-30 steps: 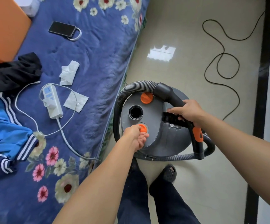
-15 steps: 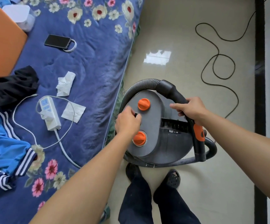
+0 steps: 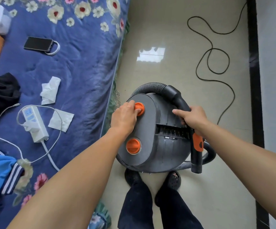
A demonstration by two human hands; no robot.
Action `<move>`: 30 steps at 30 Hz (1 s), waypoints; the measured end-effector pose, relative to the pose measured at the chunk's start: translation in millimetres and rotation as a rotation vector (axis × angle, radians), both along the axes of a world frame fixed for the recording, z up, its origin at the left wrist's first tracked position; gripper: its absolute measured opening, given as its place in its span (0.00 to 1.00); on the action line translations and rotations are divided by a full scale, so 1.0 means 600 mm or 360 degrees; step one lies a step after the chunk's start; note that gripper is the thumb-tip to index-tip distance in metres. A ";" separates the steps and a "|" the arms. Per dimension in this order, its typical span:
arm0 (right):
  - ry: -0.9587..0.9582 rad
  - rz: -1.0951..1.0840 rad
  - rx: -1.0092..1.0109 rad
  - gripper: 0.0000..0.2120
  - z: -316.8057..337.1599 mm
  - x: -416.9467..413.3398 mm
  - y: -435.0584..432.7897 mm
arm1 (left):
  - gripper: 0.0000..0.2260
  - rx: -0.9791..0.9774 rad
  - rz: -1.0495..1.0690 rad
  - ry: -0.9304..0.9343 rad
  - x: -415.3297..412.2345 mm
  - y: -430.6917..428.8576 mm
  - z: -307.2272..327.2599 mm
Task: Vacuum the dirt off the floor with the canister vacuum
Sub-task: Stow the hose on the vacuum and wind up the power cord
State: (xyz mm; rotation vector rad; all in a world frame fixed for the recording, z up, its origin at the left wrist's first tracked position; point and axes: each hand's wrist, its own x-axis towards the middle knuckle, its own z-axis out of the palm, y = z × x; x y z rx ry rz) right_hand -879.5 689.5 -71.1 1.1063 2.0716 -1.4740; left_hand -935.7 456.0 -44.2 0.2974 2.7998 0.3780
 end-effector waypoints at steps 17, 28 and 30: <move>0.0162 -0.0926 -0.0702 0.12 0.141 0.070 0.180 | 0.08 0.0864 0.0262 -0.0426 0.190 0.122 0.023; -0.0027 -0.1778 -0.0975 0.10 0.021 0.243 0.032 | 0.29 0.1118 0.0255 -0.2292 0.243 0.122 0.044; -0.0023 -0.1655 -0.0888 0.07 0.017 0.264 0.003 | 0.23 0.0898 -0.0080 -0.2303 0.254 0.108 0.054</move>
